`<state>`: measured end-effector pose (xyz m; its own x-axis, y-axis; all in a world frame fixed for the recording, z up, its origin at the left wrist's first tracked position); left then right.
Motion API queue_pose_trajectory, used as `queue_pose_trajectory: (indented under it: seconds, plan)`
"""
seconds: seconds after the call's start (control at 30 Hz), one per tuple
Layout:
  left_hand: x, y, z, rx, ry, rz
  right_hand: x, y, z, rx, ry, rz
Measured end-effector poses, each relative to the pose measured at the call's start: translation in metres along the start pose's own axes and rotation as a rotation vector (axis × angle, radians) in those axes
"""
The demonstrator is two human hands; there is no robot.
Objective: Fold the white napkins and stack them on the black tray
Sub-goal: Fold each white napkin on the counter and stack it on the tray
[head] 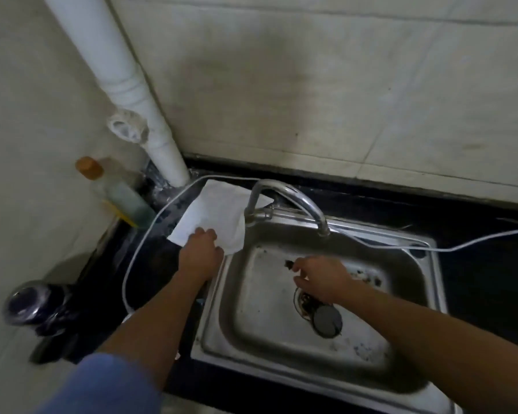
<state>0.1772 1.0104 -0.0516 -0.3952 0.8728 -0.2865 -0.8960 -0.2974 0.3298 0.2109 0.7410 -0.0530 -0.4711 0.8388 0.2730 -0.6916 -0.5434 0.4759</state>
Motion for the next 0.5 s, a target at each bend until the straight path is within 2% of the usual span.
queue_pose_trajectory:
  seconds: [0.13,0.27,0.5]
  plan:
    - [0.025,-0.055,-0.007,0.005,0.116,0.038,0.008,-0.022,-0.019,0.02,-0.041,-0.081]
    - [0.039,-0.081,-0.022,0.065,0.038,0.083,0.014,-0.033,-0.032,0.025,-0.057,-0.142]
    - [0.036,-0.089,-0.025,-0.047,0.061,0.036,0.012,-0.035,-0.041,0.042,-0.098,-0.208]
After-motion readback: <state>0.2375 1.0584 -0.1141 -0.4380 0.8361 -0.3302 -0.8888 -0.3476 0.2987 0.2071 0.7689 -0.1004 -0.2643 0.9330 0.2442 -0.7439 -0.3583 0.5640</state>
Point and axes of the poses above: each hand's wrist, its own y-axis away from the middle knuckle, its own z-axis out of the back of the hand, x = y × z, the point moved 1 cm from there along -y, towards the middle knuckle, and after that the axes turned 2 degrees about x, right-handed, at the moved point
